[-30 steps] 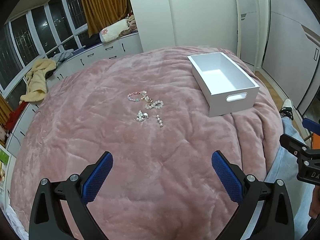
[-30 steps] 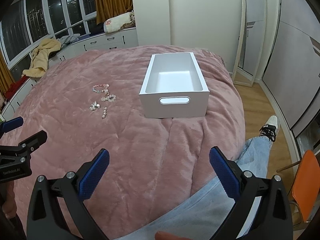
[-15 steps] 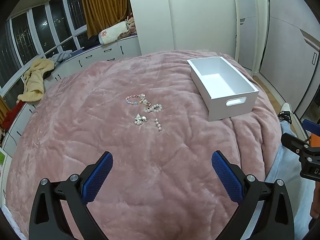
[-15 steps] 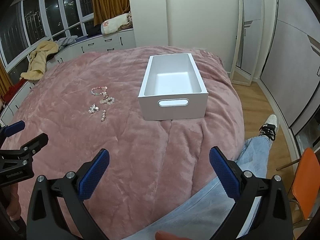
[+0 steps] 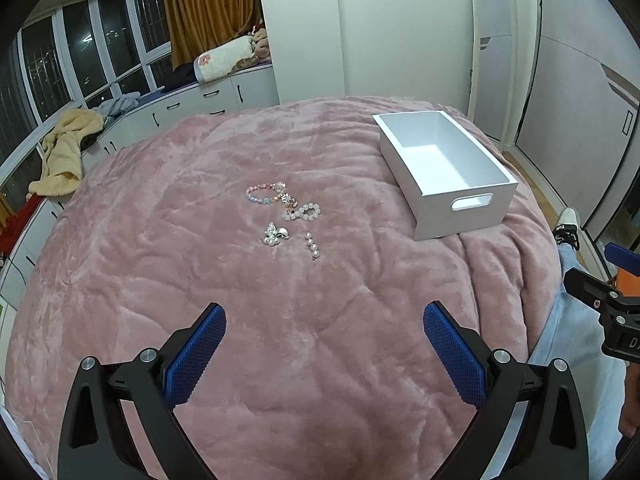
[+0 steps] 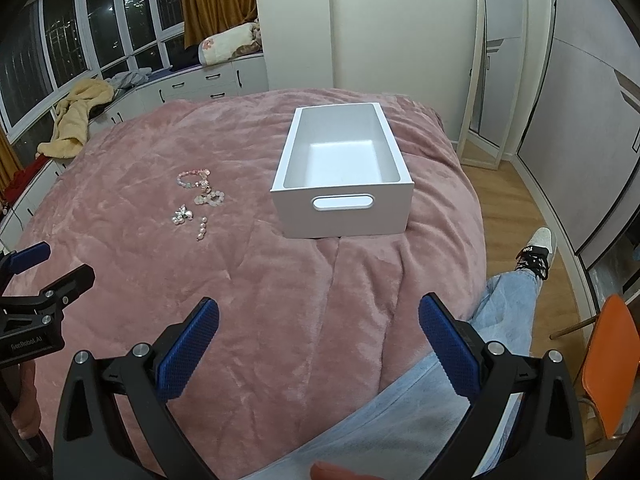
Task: Organize jewelry
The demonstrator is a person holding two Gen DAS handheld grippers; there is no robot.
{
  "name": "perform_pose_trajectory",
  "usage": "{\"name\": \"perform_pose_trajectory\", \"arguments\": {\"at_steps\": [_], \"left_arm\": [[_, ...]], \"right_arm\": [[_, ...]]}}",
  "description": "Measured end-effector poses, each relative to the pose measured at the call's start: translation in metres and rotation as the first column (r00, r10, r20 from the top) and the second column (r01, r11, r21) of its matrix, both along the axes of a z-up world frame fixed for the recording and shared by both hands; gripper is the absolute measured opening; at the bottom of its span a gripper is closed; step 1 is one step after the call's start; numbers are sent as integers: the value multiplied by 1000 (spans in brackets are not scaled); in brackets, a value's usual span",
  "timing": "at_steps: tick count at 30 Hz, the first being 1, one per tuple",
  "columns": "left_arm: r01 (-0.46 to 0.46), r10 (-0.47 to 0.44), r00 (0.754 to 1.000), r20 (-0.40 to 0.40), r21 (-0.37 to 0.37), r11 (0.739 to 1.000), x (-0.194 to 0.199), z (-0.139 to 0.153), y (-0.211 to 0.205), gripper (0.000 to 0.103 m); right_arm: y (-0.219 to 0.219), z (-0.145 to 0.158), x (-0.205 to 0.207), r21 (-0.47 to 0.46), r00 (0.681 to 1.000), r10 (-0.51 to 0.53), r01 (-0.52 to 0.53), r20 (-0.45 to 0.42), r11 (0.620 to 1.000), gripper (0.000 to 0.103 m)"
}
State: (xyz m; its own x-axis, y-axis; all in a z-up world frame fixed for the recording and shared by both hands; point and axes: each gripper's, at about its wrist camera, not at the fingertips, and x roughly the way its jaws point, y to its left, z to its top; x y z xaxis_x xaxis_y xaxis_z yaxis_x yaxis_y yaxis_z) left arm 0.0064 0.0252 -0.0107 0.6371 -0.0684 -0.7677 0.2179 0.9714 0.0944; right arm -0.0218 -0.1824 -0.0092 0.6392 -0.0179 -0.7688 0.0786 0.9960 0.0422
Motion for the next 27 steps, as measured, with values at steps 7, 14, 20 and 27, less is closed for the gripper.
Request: {"name": "perform_pose_trajectory", "arguments": {"at_steps": [7,14,20,27], "left_arm": [[-17,17,1000,5,4,1000,7,-9,3,100],[-17,17,1000,-12,-29,999,30,-24,17,100],[-2,2,1000,3,-39,999,61,-37,28,100],[3,-4,1000,-25,-47,999,101,-64,38,100]], "right_arm": [[3,-11,10,-1,1000,10,-10,-19,1000,98],[17,-32,33,44,994,106,-106,7,993,99],[30,-59,68,68,987,163,-163,-1,984,99],[40,-78,90,71,983,184,-183,-11,980,99]]}}
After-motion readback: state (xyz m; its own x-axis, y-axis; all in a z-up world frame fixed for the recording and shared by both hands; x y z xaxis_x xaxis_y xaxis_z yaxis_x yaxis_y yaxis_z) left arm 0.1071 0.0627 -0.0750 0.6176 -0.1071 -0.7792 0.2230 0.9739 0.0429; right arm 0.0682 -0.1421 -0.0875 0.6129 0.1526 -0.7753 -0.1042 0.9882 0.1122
